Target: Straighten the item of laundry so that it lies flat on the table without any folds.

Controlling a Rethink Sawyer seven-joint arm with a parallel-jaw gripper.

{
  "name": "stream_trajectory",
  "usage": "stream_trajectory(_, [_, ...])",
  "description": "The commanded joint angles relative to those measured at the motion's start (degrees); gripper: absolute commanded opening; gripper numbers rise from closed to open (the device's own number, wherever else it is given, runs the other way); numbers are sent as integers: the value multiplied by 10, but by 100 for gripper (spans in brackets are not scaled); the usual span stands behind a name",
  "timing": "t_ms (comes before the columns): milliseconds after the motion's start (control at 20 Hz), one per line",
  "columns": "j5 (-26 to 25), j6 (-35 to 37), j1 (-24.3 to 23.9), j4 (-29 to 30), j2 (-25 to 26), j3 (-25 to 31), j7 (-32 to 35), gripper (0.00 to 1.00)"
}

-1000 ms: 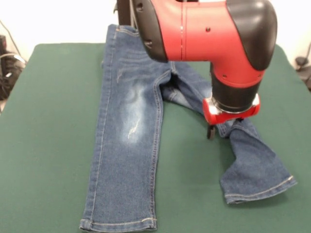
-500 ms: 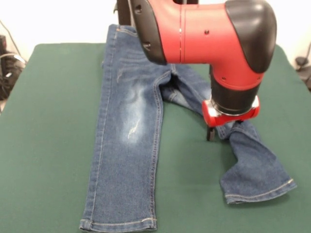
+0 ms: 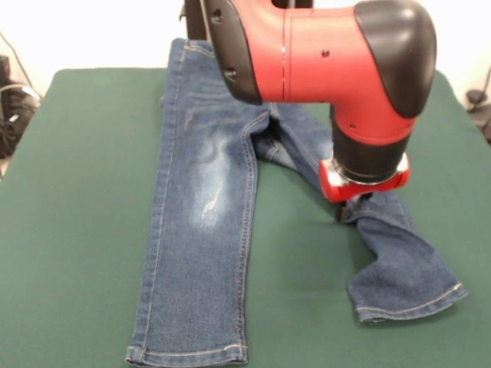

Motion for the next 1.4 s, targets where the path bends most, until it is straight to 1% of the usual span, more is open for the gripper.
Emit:
stream_trajectory(50, [16, -60, 23, -15, 52, 29, 127, 0])
stream_trajectory(100, [19, -59, 25, -26, 60, 29, 131, 0])
stream_trajectory(250, [25, -66, 24, -28, 66, 35, 131, 0])
stream_trajectory(450, [34, -80, 15, -20, 65, 45, 131, 0])
stream_trajectory(750, [49, -100, -9, 13, 43, 69, 109, 0])
stream_trajectory(1000, [52, -112, -20, 35, 28, 74, 95, 0])
stream_trajectory(1150, [57, -99, -22, 29, 26, 73, 87, 0])
stream_trajectory(1400, [61, -98, -24, 27, 26, 73, 87, 0])
